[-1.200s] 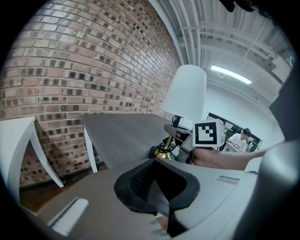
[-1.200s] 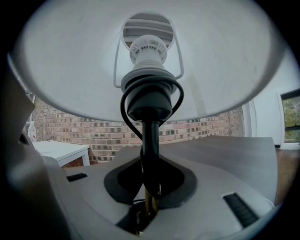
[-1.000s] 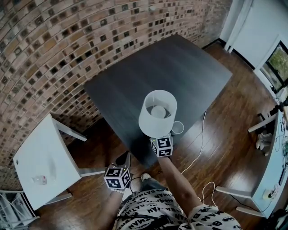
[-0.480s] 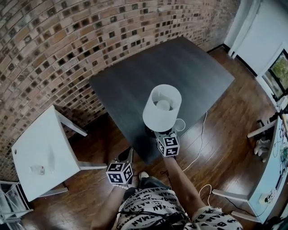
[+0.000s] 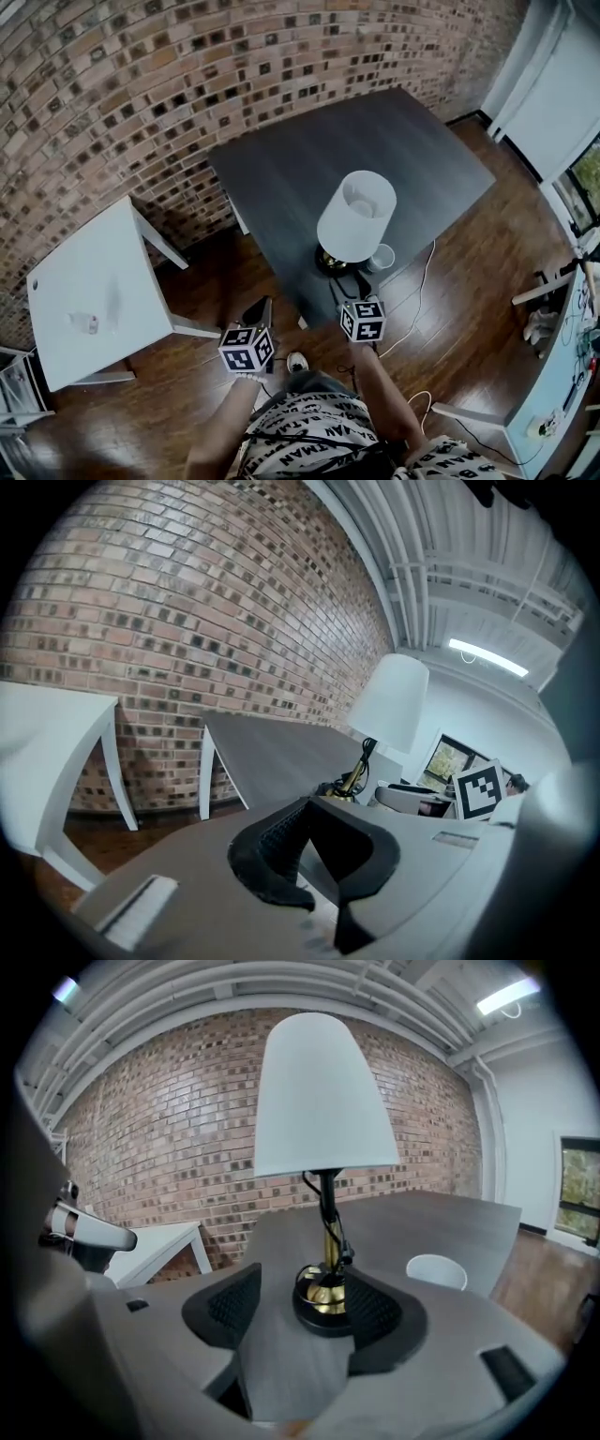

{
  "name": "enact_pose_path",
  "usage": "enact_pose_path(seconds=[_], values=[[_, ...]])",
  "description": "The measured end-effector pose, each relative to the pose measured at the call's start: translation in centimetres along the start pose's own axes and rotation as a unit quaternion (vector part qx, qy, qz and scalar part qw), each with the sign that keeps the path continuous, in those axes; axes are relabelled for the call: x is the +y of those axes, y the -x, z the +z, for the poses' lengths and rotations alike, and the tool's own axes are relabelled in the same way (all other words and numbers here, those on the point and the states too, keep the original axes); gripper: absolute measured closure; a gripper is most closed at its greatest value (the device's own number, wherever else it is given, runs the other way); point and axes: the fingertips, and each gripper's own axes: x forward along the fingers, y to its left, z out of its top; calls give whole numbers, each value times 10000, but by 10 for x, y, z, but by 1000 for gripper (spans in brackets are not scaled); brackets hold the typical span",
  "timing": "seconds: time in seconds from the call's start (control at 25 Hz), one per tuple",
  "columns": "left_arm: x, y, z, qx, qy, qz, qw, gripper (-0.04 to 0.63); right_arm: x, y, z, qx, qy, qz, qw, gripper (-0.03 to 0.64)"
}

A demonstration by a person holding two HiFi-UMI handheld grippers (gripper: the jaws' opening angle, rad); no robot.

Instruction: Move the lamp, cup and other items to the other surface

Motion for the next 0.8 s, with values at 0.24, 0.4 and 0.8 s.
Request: enact_pose_path(seconds=[0.24, 0.4, 0.8], values=[[10, 33, -9, -120, 152, 106, 9998, 595, 52, 14, -21, 264, 15, 544, 9982, 328], [24, 60, -10, -192, 230, 266, 9992, 595, 99, 16, -24, 391, 298, 976, 9940, 328], [92, 168, -12, -615, 516, 1089, 9908, 595, 251, 13, -11, 356, 894, 2167, 9715, 330]])
